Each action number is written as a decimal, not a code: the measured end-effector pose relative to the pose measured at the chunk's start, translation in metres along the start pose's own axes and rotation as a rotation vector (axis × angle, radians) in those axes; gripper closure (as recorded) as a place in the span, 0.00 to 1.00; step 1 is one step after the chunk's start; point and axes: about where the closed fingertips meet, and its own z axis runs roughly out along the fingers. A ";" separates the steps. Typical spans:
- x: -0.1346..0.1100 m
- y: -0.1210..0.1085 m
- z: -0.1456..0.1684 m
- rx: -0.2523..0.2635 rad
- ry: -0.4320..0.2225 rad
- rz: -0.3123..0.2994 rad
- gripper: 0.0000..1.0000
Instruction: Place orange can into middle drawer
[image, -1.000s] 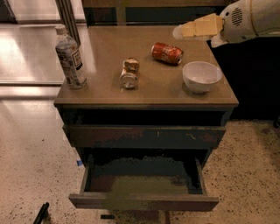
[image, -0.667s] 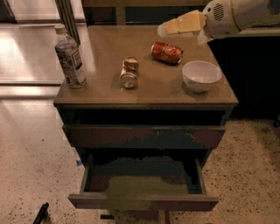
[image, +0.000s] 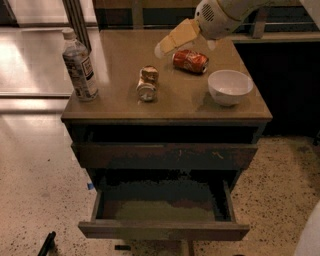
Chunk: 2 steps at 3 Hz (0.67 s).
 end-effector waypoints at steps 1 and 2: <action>-0.001 0.002 0.009 0.018 0.033 -0.023 0.00; -0.001 0.002 0.009 0.017 0.032 -0.022 0.00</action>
Offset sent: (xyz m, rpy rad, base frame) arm 0.0026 0.0071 -0.0068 -0.0475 0.0071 0.0165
